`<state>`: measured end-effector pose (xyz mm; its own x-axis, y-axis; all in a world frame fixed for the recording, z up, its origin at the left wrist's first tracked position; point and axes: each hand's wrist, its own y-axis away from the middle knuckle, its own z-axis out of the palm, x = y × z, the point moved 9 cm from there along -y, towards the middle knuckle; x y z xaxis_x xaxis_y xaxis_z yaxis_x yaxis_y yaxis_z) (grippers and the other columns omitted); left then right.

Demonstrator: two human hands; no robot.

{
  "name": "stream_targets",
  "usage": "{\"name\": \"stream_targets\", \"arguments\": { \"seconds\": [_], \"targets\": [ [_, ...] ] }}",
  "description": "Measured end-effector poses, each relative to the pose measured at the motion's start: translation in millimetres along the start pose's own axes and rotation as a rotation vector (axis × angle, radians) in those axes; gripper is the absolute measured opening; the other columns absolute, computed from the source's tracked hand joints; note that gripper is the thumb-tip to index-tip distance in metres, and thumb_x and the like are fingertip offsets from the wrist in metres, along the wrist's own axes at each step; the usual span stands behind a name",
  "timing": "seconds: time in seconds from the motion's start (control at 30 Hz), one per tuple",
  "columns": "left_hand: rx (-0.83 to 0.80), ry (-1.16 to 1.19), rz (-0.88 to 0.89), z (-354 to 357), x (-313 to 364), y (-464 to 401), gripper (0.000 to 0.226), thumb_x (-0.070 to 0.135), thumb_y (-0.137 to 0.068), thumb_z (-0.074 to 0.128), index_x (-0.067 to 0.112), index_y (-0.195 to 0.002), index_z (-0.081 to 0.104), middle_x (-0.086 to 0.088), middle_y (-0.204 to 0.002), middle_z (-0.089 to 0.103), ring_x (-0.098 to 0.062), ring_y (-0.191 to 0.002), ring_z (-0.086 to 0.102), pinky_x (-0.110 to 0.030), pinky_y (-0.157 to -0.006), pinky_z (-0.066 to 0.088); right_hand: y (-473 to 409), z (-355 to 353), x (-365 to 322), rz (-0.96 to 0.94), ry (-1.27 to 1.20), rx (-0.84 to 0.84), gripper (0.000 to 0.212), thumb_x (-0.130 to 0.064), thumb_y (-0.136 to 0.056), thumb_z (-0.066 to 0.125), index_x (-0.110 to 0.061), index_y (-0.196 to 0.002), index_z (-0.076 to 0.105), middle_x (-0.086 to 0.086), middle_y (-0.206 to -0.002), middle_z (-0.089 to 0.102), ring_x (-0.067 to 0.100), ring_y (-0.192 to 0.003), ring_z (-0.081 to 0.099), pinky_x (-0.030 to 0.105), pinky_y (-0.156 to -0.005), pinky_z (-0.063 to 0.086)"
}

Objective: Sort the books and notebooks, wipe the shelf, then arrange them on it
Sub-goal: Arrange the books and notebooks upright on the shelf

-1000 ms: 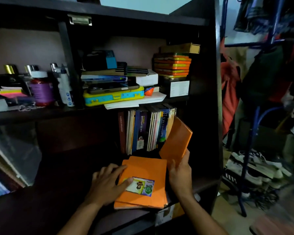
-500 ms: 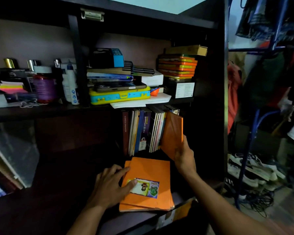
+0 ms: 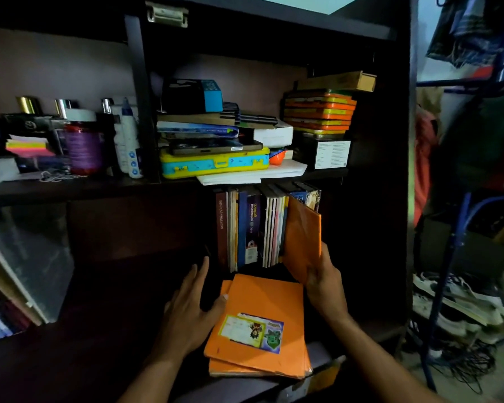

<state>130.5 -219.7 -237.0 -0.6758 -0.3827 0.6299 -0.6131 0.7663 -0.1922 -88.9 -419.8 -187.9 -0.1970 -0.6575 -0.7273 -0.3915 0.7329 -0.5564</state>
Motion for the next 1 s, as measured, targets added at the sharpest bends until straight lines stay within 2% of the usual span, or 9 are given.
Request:
{"name": "stream_targets", "arguments": {
  "seconds": [0.13, 0.27, 0.37, 0.47, 0.57, 0.67, 0.8, 0.9, 1.0],
  "targets": [
    [0.001, -0.058, 0.005, -0.4, 1.7, -5.1, 0.09, 0.073, -0.092, 0.043, 0.058, -0.148, -0.024, 0.012, -0.169, -0.012, -0.027, -0.156, 0.009, -0.06, -0.121, 0.012, -17.9, 17.2, -2.6, 0.009, -0.008, -0.092, 0.06, -0.041, -0.101, 0.052, -0.027, -0.154, 0.028, -0.002, -0.13, 0.06, 0.014, -0.107, 0.067, 0.017, -0.077, 0.055],
    [0.095, 0.121, 0.006, -14.2, -0.5, -24.1, 0.099, 0.067, -0.09, 0.056, 0.062, -0.144, -0.027, 0.013, -0.168, -0.01, -0.029, -0.156, 0.01, -0.057, -0.122, 0.017, -47.0, 36.3, -9.6, 0.042, 0.088, -0.179, 0.059, -0.013, -0.104, 0.051, -0.022, -0.154, 0.021, -0.003, -0.119, 0.058, 0.013, -0.098, 0.064, 0.014, -0.068, 0.05],
    [0.098, 0.104, 0.053, -14.3, 0.5, -49.8, 0.103, 0.073, -0.086, 0.057, 0.062, -0.144, -0.027, 0.016, -0.168, -0.008, -0.026, -0.156, 0.012, -0.061, -0.121, 0.019, -65.0, 52.3, -1.4, 0.055, 0.124, -0.24, 0.055, -0.013, -0.104, 0.047, -0.023, -0.15, 0.019, 0.006, -0.128, 0.055, 0.021, -0.109, 0.062, 0.035, -0.08, 0.059],
    [0.053, 0.109, 0.13, -3.7, -0.5, -73.9, 0.102, 0.079, -0.081, 0.055, 0.066, -0.144, -0.024, 0.015, -0.169, -0.003, -0.02, -0.155, 0.013, -0.062, -0.12, 0.022, -79.1, 73.6, 29.4, 0.199, 0.237, -0.278, 0.057, -0.035, -0.103, 0.046, -0.021, -0.149, 0.016, 0.018, -0.135, 0.046, 0.035, -0.119, 0.051, 0.05, -0.096, 0.05],
    [0.088, 0.221, 0.137, -5.8, -2.9, -80.2, 0.098, 0.058, -0.089, 0.066, 0.062, -0.151, -0.009, 0.01, -0.166, 0.015, -0.022, -0.144, 0.037, -0.046, -0.109, 0.04, -80.2, 75.1, 51.3, 0.33, 0.316, -0.277, 0.067, -0.059, -0.092, 0.048, -0.028, -0.144, 0.02, 0.012, -0.137, 0.048, 0.036, -0.123, 0.052, 0.054, -0.102, 0.046],
    [0.25, 0.332, 0.131, -21.4, -8.1, -76.0, 0.085, 0.044, -0.092, 0.069, 0.047, -0.156, 0.015, 0.009, -0.139, 0.038, -0.012, -0.1, 0.059, -0.027, -0.072, 0.047, -59.8, 70.6, 42.0, 0.287, 0.097, -0.275, 0.06, -0.062, -0.083, 0.053, -0.035, -0.132, 0.029, 0.003, -0.129, 0.057, 0.025, -0.115, 0.062, 0.049, -0.094, 0.055],
    [0.397, 0.304, 0.181, -41.1, 2.6, -64.5, 0.031, 0.043, -0.094, 0.067, 0.029, -0.117, 0.053, 0.006, -0.092, 0.058, -0.013, -0.077, 0.06, -0.027, -0.06, 0.043, -9.8, 18.0, 32.3, 0.266, 0.044, -0.057, 0.036, -0.029, -0.098, 0.064, -0.028, -0.127, 0.043, -0.003, -0.108, 0.062, 0.011, -0.096, 0.064, 0.016, -0.067, 0.047],
    [0.072, 0.214, 0.231, -12.6, 23.0, -65.6, 0.049, 0.078, -0.077, 0.056, 0.03, -0.089, 0.061, 0.008, -0.078, 0.063, -0.007, -0.067, 0.062, -0.025, -0.059, 0.043, 17.4, 6.6, 31.2, 0.271, 0.323, -0.157, 0.055, -0.059, -0.088, 0.066, -0.03, -0.133, 0.054, -0.004, -0.124, 0.055, 0.016, -0.117, 0.053, 0.026, -0.088, 0.047],
    [-0.261, 0.065, 0.235, 25.1, 33.2, -59.7, 0.055, 0.082, -0.065, 0.065, 0.034, -0.093, 0.064, 0.007, -0.082, 0.062, -0.005, -0.07, 0.059, -0.024, -0.06, 0.045, 21.7, 26.3, 29.5, 0.238, 0.734, -0.399, 0.073, -0.084, -0.079, 0.053, -0.036, -0.135, 0.053, -0.002, -0.134, 0.044, 0.021, -0.13, 0.038, 0.035, -0.107, 0.036]
  ]
}}
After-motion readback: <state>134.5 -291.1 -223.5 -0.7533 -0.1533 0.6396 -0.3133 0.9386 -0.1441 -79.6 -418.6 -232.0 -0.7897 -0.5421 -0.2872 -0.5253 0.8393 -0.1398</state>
